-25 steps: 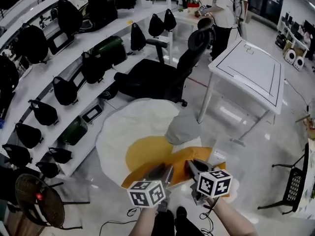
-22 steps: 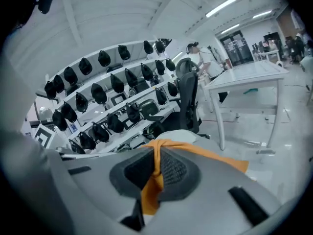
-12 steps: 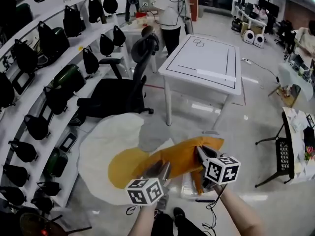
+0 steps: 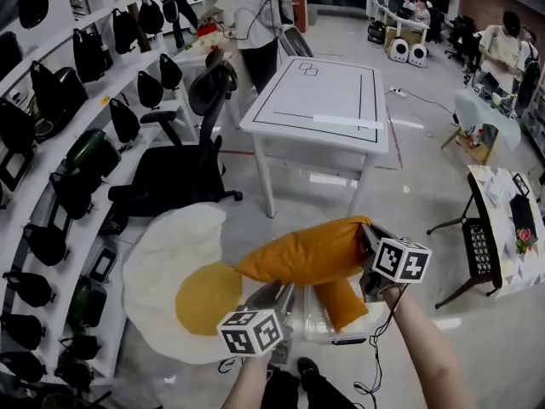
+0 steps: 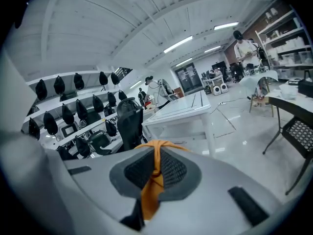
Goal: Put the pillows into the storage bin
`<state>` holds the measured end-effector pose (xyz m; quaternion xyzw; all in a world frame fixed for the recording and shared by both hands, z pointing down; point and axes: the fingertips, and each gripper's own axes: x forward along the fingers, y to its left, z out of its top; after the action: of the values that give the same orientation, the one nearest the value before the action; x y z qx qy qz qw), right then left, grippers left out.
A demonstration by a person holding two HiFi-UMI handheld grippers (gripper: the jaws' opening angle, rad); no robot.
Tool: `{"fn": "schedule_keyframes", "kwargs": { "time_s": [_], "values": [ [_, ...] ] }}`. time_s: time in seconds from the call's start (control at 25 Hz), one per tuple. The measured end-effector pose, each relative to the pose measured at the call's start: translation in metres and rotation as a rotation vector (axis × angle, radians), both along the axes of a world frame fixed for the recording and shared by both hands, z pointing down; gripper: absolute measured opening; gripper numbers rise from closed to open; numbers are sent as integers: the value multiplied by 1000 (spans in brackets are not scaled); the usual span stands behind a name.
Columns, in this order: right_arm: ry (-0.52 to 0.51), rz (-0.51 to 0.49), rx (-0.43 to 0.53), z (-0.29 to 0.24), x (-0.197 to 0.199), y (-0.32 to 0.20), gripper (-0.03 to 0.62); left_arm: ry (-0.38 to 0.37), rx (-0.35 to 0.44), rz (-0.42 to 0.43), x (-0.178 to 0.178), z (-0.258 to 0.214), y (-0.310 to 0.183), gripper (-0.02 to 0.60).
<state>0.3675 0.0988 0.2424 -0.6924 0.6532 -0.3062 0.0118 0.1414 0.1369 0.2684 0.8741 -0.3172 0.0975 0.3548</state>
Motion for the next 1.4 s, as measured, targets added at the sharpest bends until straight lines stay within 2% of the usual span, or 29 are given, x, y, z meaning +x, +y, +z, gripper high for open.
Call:
{"fn": "schedule_keyframes", "kwargs": {
  "time_s": [0.24,0.4,0.72,0.88,1.04,1.16,1.28,1.4],
  "values": [
    [-3,39,30,-15,23,-9,20,2,2,20,11,-2,-6,138],
    [33,37,36,-24,30,-14,21,1,12,41,21,-5,-11,138],
    [143,45,-41,10,48,-8,21,-27,8,124,55,7,-15,138],
    [119,72,-159,77,56,9,23,-50,-13,170,68,24,-10,138],
    [92,89,-364,174,56,53,23,-76,-57,201,68,49,2,138],
    [111,-30,-478,232,23,77,23,-94,-93,212,64,69,9,138],
    [104,-158,-549,264,-23,86,28,-99,-119,198,59,83,8,138],
    [99,-166,-610,274,-44,106,29,-102,-142,179,53,91,10,138]
  ]
}}
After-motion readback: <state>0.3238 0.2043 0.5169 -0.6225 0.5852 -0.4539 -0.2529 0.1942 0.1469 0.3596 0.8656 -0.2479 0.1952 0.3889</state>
